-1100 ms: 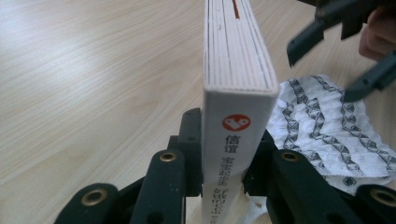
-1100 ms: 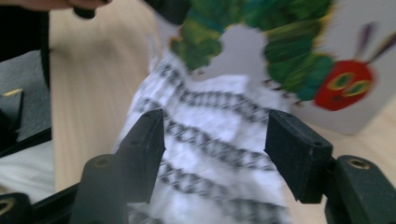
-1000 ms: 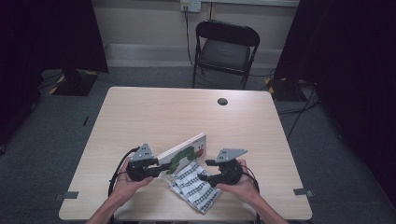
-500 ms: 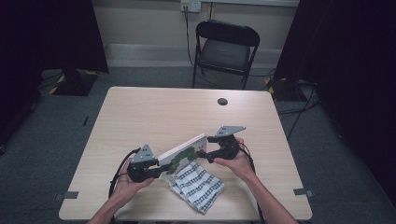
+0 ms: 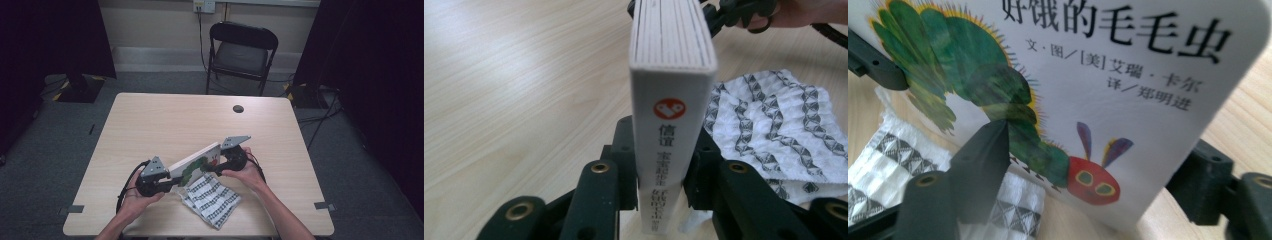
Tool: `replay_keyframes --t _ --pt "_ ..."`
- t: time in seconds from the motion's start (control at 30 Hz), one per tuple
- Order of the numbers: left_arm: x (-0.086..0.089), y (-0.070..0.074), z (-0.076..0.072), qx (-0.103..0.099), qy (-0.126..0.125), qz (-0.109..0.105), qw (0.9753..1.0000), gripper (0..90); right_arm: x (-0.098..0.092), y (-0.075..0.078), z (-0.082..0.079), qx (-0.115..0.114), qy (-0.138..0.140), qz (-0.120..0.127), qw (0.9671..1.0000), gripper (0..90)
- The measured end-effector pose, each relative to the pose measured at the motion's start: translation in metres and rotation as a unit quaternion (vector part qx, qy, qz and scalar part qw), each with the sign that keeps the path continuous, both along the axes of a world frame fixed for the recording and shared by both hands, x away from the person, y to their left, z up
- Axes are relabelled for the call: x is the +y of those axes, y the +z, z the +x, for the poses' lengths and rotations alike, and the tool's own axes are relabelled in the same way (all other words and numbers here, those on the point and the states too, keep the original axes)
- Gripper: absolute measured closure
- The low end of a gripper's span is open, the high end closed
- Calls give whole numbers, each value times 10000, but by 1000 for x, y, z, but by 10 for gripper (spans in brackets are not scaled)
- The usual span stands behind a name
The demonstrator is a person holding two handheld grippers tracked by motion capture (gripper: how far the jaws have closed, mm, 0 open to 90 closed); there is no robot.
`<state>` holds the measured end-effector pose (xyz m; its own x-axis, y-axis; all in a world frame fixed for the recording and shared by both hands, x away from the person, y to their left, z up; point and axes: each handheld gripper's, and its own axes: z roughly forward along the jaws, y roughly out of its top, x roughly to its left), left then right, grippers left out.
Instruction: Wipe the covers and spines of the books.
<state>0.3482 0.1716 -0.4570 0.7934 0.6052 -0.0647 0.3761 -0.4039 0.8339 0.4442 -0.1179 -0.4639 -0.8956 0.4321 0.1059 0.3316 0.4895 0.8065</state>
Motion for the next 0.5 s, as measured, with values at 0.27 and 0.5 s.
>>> replay_keyframes --t 0.27,0.5 --pt "2 2 3 132 224 -4 9997 692 -6 4 -5 -236 -29 -114 9997 380" --pt "-9 11 13 21 159 149 9998 664 -18 18 -12 -446 -220 -118 9987 421"
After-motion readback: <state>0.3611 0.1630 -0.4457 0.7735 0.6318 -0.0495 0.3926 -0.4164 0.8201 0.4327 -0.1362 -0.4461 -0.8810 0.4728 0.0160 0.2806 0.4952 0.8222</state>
